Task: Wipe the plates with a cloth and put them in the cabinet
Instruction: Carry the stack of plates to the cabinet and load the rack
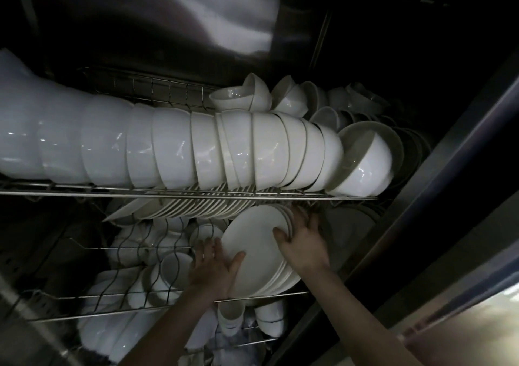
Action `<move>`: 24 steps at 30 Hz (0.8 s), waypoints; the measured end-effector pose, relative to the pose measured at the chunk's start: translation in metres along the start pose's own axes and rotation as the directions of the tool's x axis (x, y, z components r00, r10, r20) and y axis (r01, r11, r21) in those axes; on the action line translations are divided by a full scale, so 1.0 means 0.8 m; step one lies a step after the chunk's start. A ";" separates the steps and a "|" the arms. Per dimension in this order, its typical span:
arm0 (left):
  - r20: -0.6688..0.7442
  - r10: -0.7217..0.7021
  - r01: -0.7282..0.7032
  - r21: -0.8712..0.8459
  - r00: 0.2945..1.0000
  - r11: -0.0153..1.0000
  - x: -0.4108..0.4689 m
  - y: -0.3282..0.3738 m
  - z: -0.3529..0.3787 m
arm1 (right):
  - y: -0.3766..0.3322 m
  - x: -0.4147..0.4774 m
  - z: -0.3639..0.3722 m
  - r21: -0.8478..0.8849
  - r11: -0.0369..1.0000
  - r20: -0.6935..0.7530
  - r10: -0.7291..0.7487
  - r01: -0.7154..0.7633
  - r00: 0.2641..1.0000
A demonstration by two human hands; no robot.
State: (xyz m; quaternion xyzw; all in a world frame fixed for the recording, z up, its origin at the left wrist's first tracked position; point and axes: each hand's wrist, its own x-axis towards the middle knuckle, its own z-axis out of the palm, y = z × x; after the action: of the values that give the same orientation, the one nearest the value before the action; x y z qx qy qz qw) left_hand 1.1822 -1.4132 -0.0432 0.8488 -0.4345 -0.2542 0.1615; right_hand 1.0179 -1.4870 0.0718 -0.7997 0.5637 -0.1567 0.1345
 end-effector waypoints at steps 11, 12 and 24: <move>-0.068 0.193 -0.200 -0.103 0.979 0.974 -0.004 -0.009 -0.012 | 0.007 -0.005 0.017 -0.199 0.978 -0.109 -0.084 0.061 0.990; -0.007 0.185 -0.185 -0.116 0.983 0.976 -0.005 -0.009 -0.013 | 0.007 -0.006 0.016 -0.197 0.978 -0.113 -0.096 0.072 0.989; -0.115 0.218 -0.243 -0.312 0.969 0.918 -0.018 -0.027 -0.026 | 0.009 -0.023 0.015 -0.251 0.942 -0.162 -0.267 0.222 0.950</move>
State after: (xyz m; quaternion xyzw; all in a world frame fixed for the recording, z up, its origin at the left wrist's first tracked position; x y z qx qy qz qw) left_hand 1.2010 -1.3879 -0.0322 0.7629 -0.4772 -0.2680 0.3442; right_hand 1.0105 -1.4714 0.0559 -0.8548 0.4844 -0.1830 -0.0347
